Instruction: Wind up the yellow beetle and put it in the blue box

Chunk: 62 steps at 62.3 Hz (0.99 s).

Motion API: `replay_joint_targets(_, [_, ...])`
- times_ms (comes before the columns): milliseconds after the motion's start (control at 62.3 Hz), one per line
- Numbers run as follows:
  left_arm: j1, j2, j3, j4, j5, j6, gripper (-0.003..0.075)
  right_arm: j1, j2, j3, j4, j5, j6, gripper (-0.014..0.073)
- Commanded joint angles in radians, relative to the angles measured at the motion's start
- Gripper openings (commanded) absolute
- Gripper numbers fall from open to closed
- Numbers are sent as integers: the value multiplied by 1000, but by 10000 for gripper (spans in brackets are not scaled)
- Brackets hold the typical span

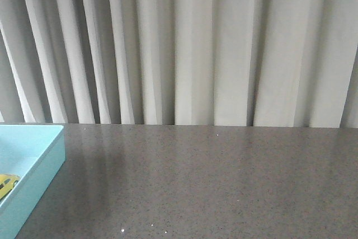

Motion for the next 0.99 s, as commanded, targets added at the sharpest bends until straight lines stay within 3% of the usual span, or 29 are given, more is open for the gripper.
replay_joint_targets(0, [-10, -74, 14, 74, -100, -87, 566, 0, -1, -25, -10, -62, 0, 526])
replay_joint_targets(289, [-10, -154, 32, 97, -162, -123, 538, 0, -1, -25, -10, -69, 0, 526])
replay_joint_targets(449, [-10, -156, 32, 97, -168, -123, 419, 0, -1, -25, -11, -70, 0, 526])
replay_joint_targets(578, [-10, -156, 32, 97, -169, -123, 273, 0, -1, -25, -7, -68, 0, 500])
replay_joint_targets(690, [-10, -156, 32, 98, -169, -123, 141, 0, -1, -25, -1, -53, 0, 426])
replay_joint_targets(850, [-10, -156, 32, 97, -168, -123, -8, 0, -1, -25, 44, -40, 0, 239])
replay_joint_targets(979, [-10, -156, 32, 98, -170, -123, -6, 0, -1, -25, 69, -40, 0, 86])
